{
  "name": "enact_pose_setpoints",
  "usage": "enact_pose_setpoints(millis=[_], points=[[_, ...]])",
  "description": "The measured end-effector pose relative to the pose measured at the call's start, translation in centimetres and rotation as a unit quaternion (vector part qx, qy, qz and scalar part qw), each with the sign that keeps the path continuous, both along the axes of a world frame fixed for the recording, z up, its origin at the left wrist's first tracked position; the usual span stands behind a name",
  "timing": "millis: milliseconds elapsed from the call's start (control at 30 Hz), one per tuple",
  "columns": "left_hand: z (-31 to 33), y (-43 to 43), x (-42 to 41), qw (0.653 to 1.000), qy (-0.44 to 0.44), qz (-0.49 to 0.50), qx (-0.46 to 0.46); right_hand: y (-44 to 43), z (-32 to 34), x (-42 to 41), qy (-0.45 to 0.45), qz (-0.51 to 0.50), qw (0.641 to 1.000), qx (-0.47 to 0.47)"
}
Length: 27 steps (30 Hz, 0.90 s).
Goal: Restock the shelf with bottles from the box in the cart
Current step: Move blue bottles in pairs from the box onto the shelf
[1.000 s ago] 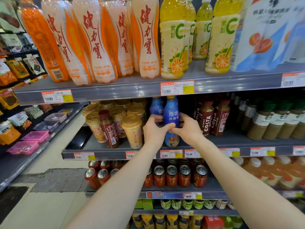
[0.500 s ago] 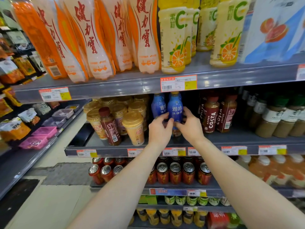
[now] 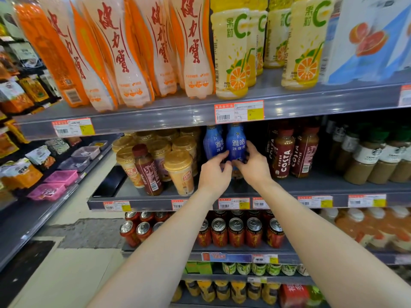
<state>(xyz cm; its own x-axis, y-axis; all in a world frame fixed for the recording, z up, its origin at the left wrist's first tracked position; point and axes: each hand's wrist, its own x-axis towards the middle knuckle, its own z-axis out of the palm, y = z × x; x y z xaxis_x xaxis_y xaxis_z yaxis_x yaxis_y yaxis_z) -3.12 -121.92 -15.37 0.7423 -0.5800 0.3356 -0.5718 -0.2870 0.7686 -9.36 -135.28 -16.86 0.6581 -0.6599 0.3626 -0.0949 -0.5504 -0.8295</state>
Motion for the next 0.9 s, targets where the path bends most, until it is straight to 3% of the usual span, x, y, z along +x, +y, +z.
enact_pose_setpoints(millis=[200,367,600,900], points=[[0.2,1.2,-0.1,0.999,0.021,0.029,0.019,0.0,0.5,-0.2,0.043,-0.002,0.999,-0.002],[0.1,2.9,-0.4,0.99,-0.027,0.055,0.129,-0.1,0.6,-0.5,0.129,-0.04,0.991,0.016],[0.4,5.5,-2.6,0.945,-0.185,0.033,0.27,1.9,0.4,-3.8,0.233,-0.039,0.972,-0.006],[-1.4,11.2,-8.6,0.9,-0.291,-0.033,0.324,8.5,-0.4,-14.6,0.304,-0.069,0.945,-0.096]])
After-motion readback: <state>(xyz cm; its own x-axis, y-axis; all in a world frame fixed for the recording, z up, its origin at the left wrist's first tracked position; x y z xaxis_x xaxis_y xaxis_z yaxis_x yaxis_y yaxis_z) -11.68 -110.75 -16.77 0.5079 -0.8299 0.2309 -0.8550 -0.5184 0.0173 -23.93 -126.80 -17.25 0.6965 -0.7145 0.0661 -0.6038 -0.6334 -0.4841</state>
